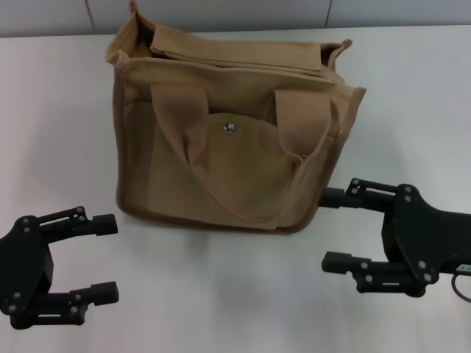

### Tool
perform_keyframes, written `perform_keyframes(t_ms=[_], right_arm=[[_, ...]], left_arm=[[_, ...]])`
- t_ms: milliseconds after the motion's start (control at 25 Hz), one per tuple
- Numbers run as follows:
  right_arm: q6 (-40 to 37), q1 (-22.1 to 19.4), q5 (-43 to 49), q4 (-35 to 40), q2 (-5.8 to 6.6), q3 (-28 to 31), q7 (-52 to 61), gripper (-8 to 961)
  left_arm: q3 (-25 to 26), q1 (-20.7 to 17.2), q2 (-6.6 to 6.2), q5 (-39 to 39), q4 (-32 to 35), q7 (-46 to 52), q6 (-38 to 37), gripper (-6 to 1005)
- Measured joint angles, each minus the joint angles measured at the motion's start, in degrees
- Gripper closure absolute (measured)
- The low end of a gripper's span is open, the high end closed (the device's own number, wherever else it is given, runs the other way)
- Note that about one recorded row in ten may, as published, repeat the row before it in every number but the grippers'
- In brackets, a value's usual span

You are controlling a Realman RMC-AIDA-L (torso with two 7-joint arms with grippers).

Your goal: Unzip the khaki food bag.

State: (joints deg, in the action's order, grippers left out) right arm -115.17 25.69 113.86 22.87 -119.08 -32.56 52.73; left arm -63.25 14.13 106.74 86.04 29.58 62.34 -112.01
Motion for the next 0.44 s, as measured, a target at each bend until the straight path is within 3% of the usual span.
perform_keyframes(t_ms=[80,440], right_arm=[[0.0,0.1,-0.2,-0.4,-0.11,-0.6,0.5,214],[0.7,2.7,-0.4,-3.7,-0.19,-1.1,2.4,214]], left_arm=[[0.0,0.3,0.04,0.0,0.0,0.0,0.0,167],[-0.2,2.0,0.03,0.0,0.1,0.9,-0.2,167]])
